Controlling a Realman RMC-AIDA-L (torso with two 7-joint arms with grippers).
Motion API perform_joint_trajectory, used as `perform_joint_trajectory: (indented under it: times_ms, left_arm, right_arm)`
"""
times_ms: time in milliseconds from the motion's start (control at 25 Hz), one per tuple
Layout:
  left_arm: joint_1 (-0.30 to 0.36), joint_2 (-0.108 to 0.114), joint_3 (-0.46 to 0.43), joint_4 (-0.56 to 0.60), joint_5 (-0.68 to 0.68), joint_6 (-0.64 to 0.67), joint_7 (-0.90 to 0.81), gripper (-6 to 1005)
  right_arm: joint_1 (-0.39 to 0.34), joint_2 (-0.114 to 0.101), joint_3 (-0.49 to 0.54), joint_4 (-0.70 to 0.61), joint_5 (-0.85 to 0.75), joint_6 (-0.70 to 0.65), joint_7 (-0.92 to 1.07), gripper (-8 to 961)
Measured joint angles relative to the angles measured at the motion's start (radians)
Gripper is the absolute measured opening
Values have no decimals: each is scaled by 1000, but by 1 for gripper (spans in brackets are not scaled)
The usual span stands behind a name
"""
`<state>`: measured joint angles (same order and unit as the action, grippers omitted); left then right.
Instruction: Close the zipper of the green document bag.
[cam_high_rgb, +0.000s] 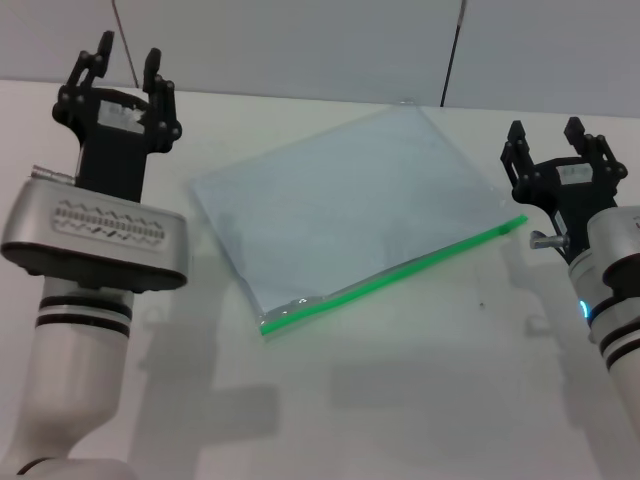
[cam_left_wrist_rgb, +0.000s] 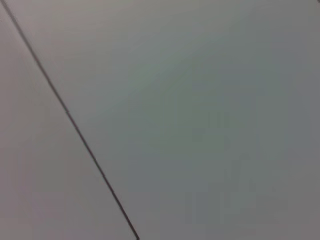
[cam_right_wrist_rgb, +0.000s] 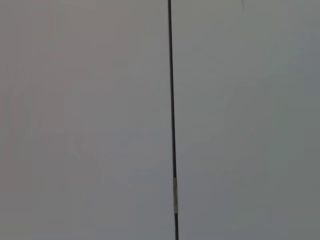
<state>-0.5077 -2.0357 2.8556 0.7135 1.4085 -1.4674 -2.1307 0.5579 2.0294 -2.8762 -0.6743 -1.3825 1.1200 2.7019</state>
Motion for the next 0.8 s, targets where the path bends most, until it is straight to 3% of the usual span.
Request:
perform_joint_trajectory:
  times_ms: [800]
  left_arm:
    - [-6,2,2,-39,-13,28,-146,420]
  right_arm:
    - [2,-2,0,-5,-1,19,-7,654]
